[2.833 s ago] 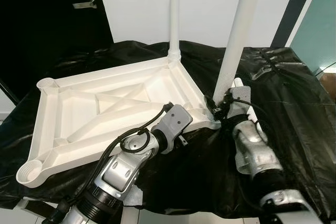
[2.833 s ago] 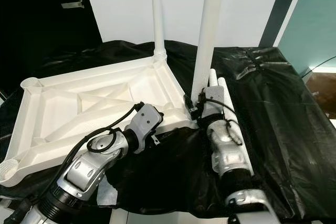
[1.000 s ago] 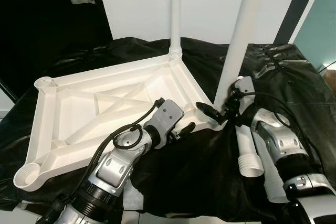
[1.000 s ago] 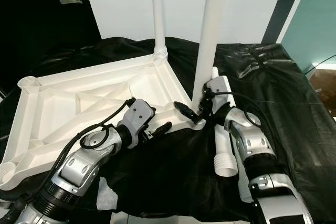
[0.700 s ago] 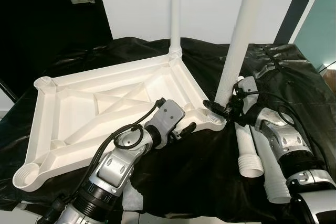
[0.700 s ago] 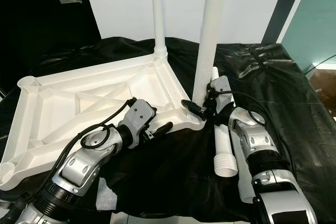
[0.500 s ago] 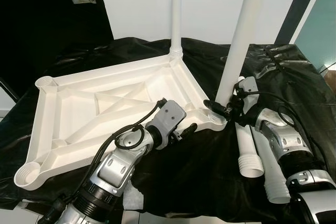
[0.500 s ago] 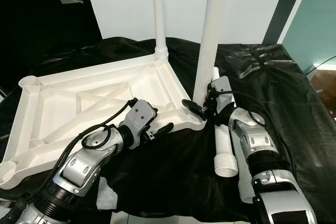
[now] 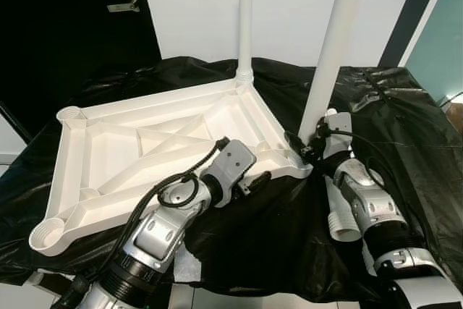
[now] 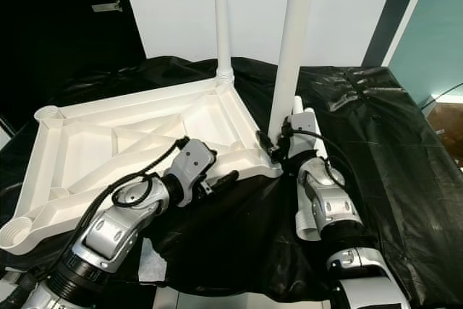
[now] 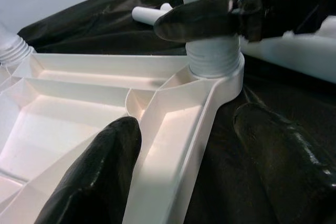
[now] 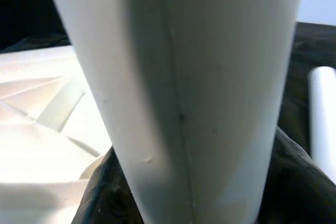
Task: Building children table
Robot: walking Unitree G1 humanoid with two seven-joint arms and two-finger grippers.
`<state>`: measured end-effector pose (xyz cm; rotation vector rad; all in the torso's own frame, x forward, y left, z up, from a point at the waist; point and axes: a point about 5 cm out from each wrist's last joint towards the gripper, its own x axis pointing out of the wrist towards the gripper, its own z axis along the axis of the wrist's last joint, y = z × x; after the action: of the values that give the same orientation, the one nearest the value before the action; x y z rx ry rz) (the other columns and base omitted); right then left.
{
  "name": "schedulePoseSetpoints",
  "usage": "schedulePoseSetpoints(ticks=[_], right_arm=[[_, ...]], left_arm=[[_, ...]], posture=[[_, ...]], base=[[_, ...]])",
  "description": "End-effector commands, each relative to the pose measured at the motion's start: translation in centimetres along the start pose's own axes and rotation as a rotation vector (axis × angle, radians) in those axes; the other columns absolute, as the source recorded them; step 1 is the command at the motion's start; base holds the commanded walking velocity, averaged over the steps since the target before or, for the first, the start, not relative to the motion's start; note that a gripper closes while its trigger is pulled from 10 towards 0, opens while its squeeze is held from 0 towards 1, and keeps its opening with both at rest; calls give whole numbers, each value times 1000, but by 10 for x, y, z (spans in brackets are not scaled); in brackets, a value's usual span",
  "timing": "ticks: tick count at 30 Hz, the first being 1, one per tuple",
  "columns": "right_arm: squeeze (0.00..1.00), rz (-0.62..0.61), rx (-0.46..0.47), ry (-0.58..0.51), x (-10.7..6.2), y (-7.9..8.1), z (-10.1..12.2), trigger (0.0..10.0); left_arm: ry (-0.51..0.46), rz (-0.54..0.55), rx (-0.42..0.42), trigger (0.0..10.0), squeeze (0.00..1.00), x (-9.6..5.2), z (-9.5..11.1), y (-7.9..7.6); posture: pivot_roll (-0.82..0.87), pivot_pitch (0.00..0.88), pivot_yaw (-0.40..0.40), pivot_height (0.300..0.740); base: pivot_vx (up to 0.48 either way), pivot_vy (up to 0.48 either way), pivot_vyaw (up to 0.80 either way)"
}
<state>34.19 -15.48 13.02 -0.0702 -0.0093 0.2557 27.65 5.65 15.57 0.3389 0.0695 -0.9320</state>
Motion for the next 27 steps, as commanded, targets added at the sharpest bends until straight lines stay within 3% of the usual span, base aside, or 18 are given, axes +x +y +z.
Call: schedulePoseSetpoints(ticks=[1,5,7,10,13,22,23,24,25,26,27], right_arm=[[0,-81,11,113,-8,-3,-24,10000],[0,-168,56,101,-10,7,-26,10000],[0,-303,106,107,-13,16,-29,10000],[0,-399,133,110,-14,22,-29,10000],[0,-327,156,90,-9,37,-23,10000],[0,-342,141,37,-11,35,-12,10000],[125,-335,146,28,-11,36,-11,10000],[125,-335,146,28,-11,36,-11,10000],[761,-320,143,10,-11,37,-9,10000],[1000,-302,126,-12,-13,37,-6,10000],[1000,-302,126,-12,-13,37,-6,10000]], left_arm=[[17,-59,1,10000,0,-2,-2,-4],[18,-60,1,10000,0,-2,-2,-4],[21,-61,0,10000,0,-1,-2,-4],[23,-61,-1,10000,0,-1,-2,-4],[24,-64,-6,10000,0,1,-2,-7],[24,-68,-3,10000,0,0,-1,-6],[24,-67,-3,10000,0,0,-1,-5],[24,-67,-3,10000,0,0,-1,-5],[24,-67,-2,10000,0,0,-1,-5],[24,-66,-3,10000,0,0,-1,-5],[24,-66,-3,10000,0,0,-1,-5]], posture=[[-43,0,9,740],[-41,0,12,740],[-38,0,13,740],[-39,0,13,740],[-43,0,19,740],[-45,0,23,740],[-44,0,23,740],[-44,0,23,740],[-46,0,25,740],[-46,0,24,740],[-46,0,24,740]], base=[[0,0,0],[0,0,0],[0,0,0],[0,0,0],[0,0,0],[0,0,0],[0,0,0],[0,0,0],[0,0,0],[0,0,0],[0,0,0]])
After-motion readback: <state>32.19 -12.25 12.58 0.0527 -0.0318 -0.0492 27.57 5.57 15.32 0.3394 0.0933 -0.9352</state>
